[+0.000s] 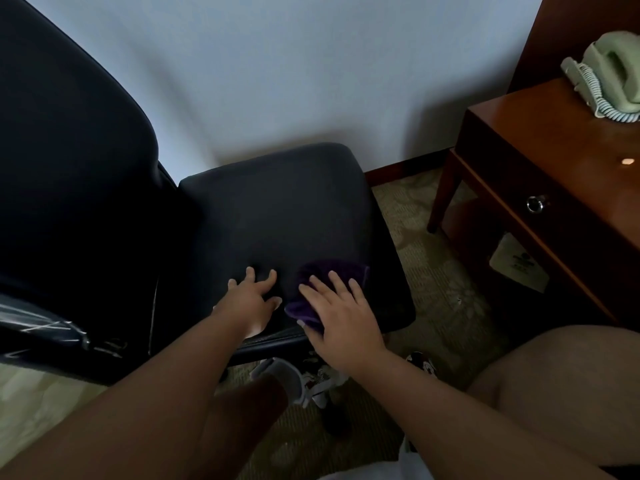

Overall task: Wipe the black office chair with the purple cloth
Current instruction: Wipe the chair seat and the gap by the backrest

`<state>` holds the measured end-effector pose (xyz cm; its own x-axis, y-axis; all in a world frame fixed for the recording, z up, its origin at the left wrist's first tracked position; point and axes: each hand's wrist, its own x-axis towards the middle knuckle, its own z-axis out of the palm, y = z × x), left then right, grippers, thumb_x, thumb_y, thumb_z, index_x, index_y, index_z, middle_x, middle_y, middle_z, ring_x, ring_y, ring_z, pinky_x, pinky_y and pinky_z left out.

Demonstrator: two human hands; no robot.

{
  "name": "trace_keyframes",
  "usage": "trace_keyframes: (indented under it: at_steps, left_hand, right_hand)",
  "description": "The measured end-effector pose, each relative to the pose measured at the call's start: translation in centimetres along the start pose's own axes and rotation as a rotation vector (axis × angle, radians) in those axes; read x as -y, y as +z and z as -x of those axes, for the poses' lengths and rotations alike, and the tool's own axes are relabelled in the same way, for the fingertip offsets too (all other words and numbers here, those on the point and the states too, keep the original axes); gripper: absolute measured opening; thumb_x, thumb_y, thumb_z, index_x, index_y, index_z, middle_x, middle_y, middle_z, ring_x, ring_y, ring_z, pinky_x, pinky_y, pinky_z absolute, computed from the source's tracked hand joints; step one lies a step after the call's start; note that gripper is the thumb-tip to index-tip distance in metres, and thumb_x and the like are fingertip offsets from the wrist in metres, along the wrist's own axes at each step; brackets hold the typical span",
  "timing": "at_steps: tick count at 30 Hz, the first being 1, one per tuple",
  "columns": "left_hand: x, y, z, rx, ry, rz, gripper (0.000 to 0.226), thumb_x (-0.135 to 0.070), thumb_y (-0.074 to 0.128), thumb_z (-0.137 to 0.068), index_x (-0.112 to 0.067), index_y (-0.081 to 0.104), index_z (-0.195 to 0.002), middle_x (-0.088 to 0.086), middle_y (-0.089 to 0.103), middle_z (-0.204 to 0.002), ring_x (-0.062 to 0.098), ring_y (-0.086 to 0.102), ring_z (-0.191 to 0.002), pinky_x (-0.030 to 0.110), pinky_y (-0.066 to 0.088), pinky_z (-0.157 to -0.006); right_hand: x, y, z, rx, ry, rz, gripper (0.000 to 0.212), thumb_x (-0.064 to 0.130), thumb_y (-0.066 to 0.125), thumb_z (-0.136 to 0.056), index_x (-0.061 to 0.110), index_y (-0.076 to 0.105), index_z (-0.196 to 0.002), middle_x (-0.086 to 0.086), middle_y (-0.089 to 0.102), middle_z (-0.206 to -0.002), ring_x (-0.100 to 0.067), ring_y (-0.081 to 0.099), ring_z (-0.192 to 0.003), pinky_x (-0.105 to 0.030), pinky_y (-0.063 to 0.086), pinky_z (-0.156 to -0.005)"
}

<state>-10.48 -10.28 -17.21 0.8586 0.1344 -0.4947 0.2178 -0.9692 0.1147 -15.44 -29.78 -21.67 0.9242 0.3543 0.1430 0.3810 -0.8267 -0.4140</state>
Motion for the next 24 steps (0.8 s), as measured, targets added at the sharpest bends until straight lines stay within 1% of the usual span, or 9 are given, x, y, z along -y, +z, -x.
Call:
trace_keyframes:
  at_steps: [3,6,9,11,13,15,17,21,24]
  left_hand:
    - [-0.1,-0.2,0.2,0.0,0.007,-0.008,0.061,-0.051,0.041,-0.1,-0.048,0.008,-0.152,-0.001,-0.008,-0.164,0.036,-0.006,-0.148,0.049,0.025,-0.115]
    - [-0.6,-0.3,0.6,0.002,0.008,-0.009,0.061,-0.051,0.039,-0.101,-0.047,0.007,-0.152,-0.001,-0.008,-0.164,0.036,-0.006,-0.148,0.047,0.026,-0.114]
    - [-1.2,-0.4,0.9,0.002,0.006,-0.025,0.059,-0.05,0.037,-0.102,-0.047,0.007,-0.152,0.0,-0.008,-0.164,0.037,-0.005,-0.148,0.05,0.029,-0.114]
    - [-1.6,-0.5,1.1,0.007,-0.004,-0.037,0.058,-0.05,0.035,-0.102,-0.047,0.006,-0.152,0.0,-0.008,-0.164,0.038,-0.005,-0.148,0.054,0.029,-0.113]
    - [-2.0,-0.6,1.1,0.017,-0.015,-0.047,0.058,-0.049,0.035,-0.102,-0.047,0.005,-0.152,0.001,-0.008,-0.164,0.039,-0.005,-0.148,0.058,0.028,-0.112]
    - [-2.4,-0.6,1.1,0.026,-0.025,-0.049,0.058,-0.047,0.035,-0.103,-0.046,0.005,-0.152,0.001,-0.009,-0.164,0.039,-0.006,-0.148,0.06,0.027,-0.112]
    - [-2.7,-0.7,1.0,0.036,-0.033,-0.06,0.059,-0.046,0.035,-0.103,-0.045,0.004,-0.153,0.002,-0.01,-0.163,0.04,-0.006,-0.148,0.059,0.028,-0.111]
    - [-3.0,-0.9,0.8,0.057,-0.05,-0.109,0.06,-0.043,0.036,-0.104,-0.043,0.003,-0.153,0.004,-0.01,-0.163,0.042,-0.004,-0.147,0.059,0.03,-0.11]
    - [-3.0,-0.9,0.9,0.044,-0.051,-0.142,0.059,-0.045,0.036,-0.103,-0.045,0.003,-0.153,0.003,-0.008,-0.164,0.041,-0.001,-0.148,0.058,0.034,-0.107]
  right_hand:
    - [-1.1,-0.8,0.3,-0.068,0.102,-0.013,0.064,0.044,0.055,-0.095,0.028,0.035,-0.153,0.004,0.042,-0.157,-0.021,0.027,-0.15,-0.047,0.018,-0.123]
    - [-2.9,-2.1,0.5,-0.192,0.419,-0.141,0.059,0.041,0.054,-0.097,0.026,0.038,-0.152,0.004,0.043,-0.156,-0.019,0.032,-0.148,-0.047,0.027,-0.12]
    - [-5.0,-3.3,0.4,-0.314,0.764,-0.444,0.053,0.044,0.051,-0.1,0.025,0.041,-0.149,0.0,0.053,-0.145,-0.022,0.052,-0.13,-0.041,0.046,-0.103]
    - [-6.2,-3.8,0.1,-0.35,0.945,-0.687,0.051,0.044,0.05,-0.101,0.025,0.041,-0.148,-0.005,0.056,-0.139,-0.027,0.057,-0.121,-0.037,0.047,-0.093]
    - [-7.0,-4.0,-0.1,-0.384,1.042,-0.803,0.05,0.042,0.05,-0.102,0.022,0.041,-0.147,-0.009,0.058,-0.135,-0.031,0.058,-0.118,-0.035,0.044,-0.088]
    - [-6.8,-3.9,-0.2,-0.399,1.034,-0.782,0.053,0.042,0.05,-0.102,0.022,0.039,-0.149,-0.009,0.056,-0.138,-0.03,0.057,-0.121,-0.036,0.046,-0.091]
    - [-5.9,-3.5,-0.2,-0.4,0.936,-0.65,0.055,0.041,0.05,-0.102,0.022,0.035,-0.152,-0.006,0.051,-0.146,-0.027,0.052,-0.129,-0.043,0.047,-0.103]
    - [-3.3,-2.2,-0.1,-0.278,0.642,-0.198,0.06,0.042,0.051,-0.1,0.024,0.033,-0.154,-0.001,0.038,-0.159,-0.027,0.029,-0.149,-0.051,0.024,-0.121]
    - [-1.1,-1.5,-0.4,-0.118,0.367,-0.045,0.061,0.045,0.051,-0.097,0.031,0.031,-0.154,0.003,0.032,-0.162,-0.028,0.019,-0.152,-0.051,0.013,-0.123]
